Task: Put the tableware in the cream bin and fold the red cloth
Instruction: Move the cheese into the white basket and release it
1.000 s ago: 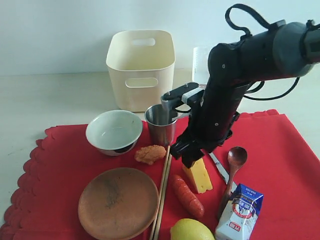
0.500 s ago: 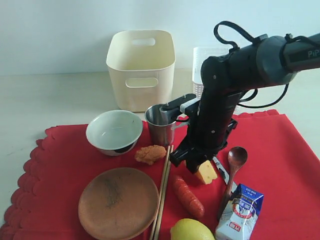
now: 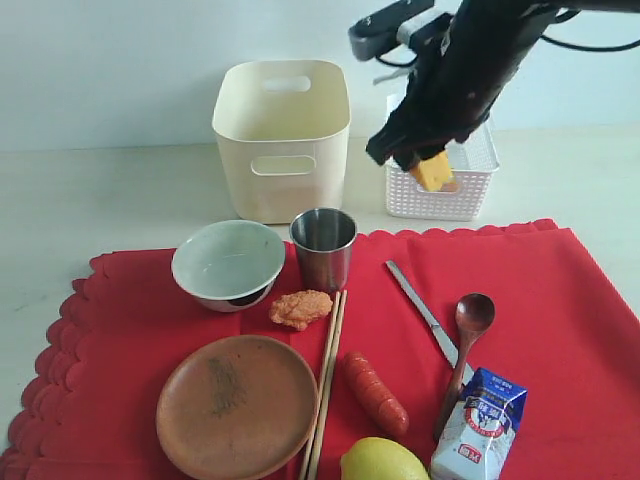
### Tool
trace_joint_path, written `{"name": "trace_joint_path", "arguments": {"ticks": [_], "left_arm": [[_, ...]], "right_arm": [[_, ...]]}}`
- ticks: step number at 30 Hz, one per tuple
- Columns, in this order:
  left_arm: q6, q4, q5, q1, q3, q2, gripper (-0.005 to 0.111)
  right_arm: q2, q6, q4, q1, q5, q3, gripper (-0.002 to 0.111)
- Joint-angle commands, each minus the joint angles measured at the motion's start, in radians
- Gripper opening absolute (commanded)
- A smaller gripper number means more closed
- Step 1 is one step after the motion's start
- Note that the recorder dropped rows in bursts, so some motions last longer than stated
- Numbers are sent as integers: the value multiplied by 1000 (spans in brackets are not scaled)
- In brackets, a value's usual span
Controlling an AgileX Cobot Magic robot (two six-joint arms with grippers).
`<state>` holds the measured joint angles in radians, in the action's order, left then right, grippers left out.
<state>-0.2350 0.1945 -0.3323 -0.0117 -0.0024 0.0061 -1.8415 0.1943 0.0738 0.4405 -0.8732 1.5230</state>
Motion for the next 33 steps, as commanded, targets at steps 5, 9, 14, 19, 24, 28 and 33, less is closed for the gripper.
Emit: {"name": "trace_joint_path", "arguments": {"ticks": [5, 9, 14, 19, 24, 28, 33], "left_arm": [[-5, 1, 8, 3, 2, -6, 45], [-5, 1, 8, 3, 2, -6, 45], [-5, 1, 8, 3, 2, -6, 45], [-5, 1, 8, 3, 2, -6, 45], [-5, 1, 8, 3, 2, -6, 45], [-5, 1, 8, 3, 2, -6, 45], [-5, 1, 8, 3, 2, -6, 45]], "right_arm": [[-157, -7, 3, -177, 188, 263, 0], [-346, -7, -55, -217, 199, 413, 0], [-491, -6, -140, -222, 187, 534, 0], [-582, -6, -144, -222, 154, 600, 0], [-620, -6, -147, -222, 143, 613, 0], [-630, -6, -150, -222, 134, 613, 2], [-636, -6, -150, -222, 120, 613, 20]]}}
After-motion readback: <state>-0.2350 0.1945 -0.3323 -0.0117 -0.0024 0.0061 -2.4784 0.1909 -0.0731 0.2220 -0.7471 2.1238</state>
